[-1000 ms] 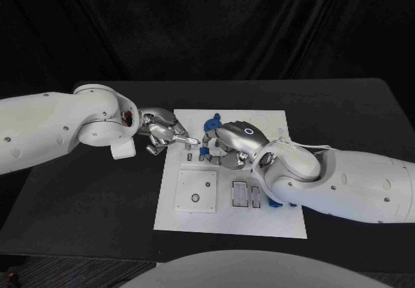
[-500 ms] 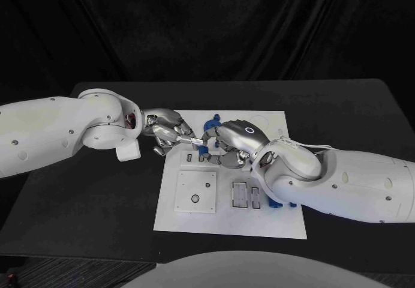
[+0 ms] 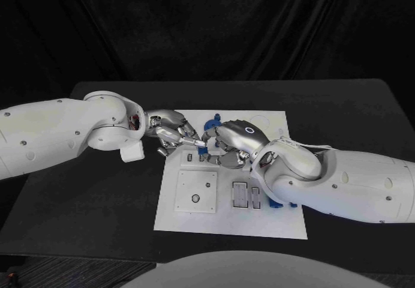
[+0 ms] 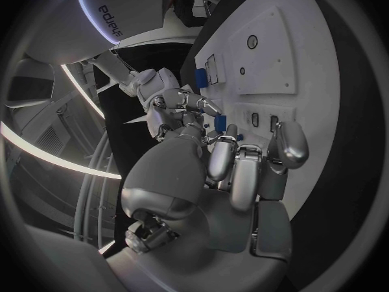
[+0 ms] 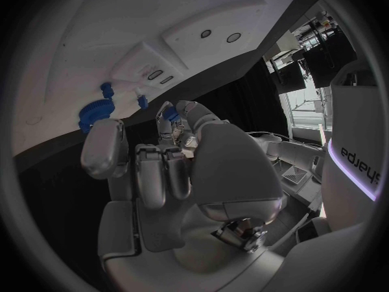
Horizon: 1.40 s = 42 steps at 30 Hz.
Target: Assemble the parts on the task board
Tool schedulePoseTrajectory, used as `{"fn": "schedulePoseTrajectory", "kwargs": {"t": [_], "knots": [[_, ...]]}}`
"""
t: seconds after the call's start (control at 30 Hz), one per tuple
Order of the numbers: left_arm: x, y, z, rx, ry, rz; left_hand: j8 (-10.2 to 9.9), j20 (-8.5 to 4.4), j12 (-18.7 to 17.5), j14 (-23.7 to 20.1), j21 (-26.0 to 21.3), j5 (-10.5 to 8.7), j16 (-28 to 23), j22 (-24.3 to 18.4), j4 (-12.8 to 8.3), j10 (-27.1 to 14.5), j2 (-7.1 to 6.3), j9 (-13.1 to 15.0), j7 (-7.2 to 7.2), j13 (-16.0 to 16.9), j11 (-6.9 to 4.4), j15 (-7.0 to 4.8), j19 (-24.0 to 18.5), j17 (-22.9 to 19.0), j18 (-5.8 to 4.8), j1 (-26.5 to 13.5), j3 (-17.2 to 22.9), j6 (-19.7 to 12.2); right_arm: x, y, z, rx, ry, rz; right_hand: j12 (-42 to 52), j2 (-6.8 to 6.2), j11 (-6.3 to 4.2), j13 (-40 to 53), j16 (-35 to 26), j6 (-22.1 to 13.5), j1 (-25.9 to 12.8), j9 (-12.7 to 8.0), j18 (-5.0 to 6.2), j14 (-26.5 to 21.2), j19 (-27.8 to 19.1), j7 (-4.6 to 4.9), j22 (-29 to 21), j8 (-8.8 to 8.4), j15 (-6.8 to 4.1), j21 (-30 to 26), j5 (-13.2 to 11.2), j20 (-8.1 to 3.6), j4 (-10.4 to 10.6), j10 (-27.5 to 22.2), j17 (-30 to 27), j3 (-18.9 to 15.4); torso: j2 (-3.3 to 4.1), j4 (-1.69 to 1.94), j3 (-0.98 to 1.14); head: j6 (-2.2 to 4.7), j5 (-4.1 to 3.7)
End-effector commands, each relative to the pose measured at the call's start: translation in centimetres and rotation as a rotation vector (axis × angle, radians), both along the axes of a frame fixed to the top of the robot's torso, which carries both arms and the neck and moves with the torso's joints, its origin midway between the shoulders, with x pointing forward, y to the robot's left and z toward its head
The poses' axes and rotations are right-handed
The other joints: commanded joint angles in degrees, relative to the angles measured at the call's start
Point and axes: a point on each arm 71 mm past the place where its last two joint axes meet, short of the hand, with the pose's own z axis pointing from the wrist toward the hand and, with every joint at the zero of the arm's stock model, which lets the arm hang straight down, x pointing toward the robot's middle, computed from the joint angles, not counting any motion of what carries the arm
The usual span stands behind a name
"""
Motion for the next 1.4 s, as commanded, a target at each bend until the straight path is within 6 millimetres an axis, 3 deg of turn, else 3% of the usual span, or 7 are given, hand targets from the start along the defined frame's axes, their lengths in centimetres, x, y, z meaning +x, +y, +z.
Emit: {"fn": "schedulePoseTrajectory", "kwargs": {"t": [0.03, 0.37, 0.97, 1.23, 1.4], "knots": [[-0.12, -0.3, -0.06, -0.028, 0.006, -0.014, -0.16, 0.04, -0.13, -0.23, -0.35, 1.41, -0.09, 7.92, -0.76, -0.35, 0.01, -0.64, -0.07, 4.0, -0.02, -0.04, -0.19, 9.44, 0.57, 0.96, 0.11, 0.81, -0.13, 0.16, 0.25, 0.017, -0.011, 0.008, 0.31, 0.29, -0.5, 15.08, 0.27, 1.51, -0.52, 0.02, 0.64, 5.86, 0.28, -0.94, 8.29, 0.18, -0.31, 0.12, -0.1, -0.29, 0.06, 6.06, 14.87, 0.28, 0.0, -0.02, 0.02, -0.03, 0.03], [-0.21, -0.47, -0.45, -0.035, 0.012, -0.018, 1.9, -0.57, -0.04, 0.06, -0.09, 5.92, 0.03, 8.03, -2.1, -0.13, 0.31, -1.76, -1.29, 4.02, -1.04, -0.81, 0.16, 9.63, 0.54, 3.1, 1.63, 4.59, -0.12, 0.23, 0.23, 0.014, -0.009, 0.009, 0.31, 0.29, -0.5, 15.08, 0.27, 1.51, -0.52, 0.02, 0.64, 5.86, 0.28, -0.94, 8.29, 0.18, -0.31, 0.12, -0.1, -0.29, 0.06, 6.06, 14.87, 0.28, 0.01, 0.02, -0.03, -0.2, 0.11], [-0.13, -0.66, -0.44, -0.063, -0.004, -0.017, 4.84, -1.72, 0.27, 0.94, 1.33, 7.96, 0.29, 8.52, -4.12, 0.97, 0.46, -1.46, -2.73, 4.37, -2.37, -1.98, 1.66, 10.27, 0.19, 5.64, 5.63, 6.8, -0.07, 0.38, 0.08, -0.003, 0.001, 0.011, 0.31, 0.42, -0.54, 15.08, 0.15, 1.52, -0.54, 0.07, 0.72, 5.8, 0.18, -0.98, 8.19, 0.13, -0.33, -0.27, -0.2, -0.31, 0.02, 6.06, 14.56, 0.56, 0.01, 0.02, -0.01, -0.32, 0.25], [-0.17, -0.83, -0.48, -0.074, -0.008, -0.018, 6.85, -2.35, 0.32, 1.45, 2.08, 9.86, 0.41, 8.76, -5.75, 1.66, -0.52, -0.97, -3.37, 4.48, -2.97, -2.54, 2.43, 10.62, 0.0, 6.42, 9.49, 7.62, 0.01, 0.38, -0.01, -0.01, 0.005, 0.007, 0.31, 0.32, -0.5, 15.08, 0.08, 1.17, -0.65, 0.06, 0.75, 5.76, 0.12, -0.9, 8.13, -0.16, -0.34, -0.46, -0.62, -0.33, -0.09, 6.06, 14.37, 0.88, 0.0, 0.02, -0.01, -0.32, 0.28], [-0.16, -0.86, -0.54, -0.074, -0.009, -0.016, 10.22, -2.9, 0.24, 1.81, 2.62, 11.03, 0.48, 8.92, -7.48, 2.21, -1.61, 1.6, -4.08, 4.49, -3.62, -3.08, 2.96, 10.87, -0.12, 6.3, 13.78, 7.91, 0.05, 0.36, -0.06, -0.015, 0.008, 0.005, 0.31, 0.2, -0.36, 15.08, -0.03, 0.65, -1.05, 0.06, 0.77, 5.7, 0.03, -0.72, 8.06, -0.69, -0.23, -0.72, -2.15, -0.28, -0.17, 6.06, 14.09, 1.41, -0.01, 0.0, 0.0, -0.32, 0.28]]}}
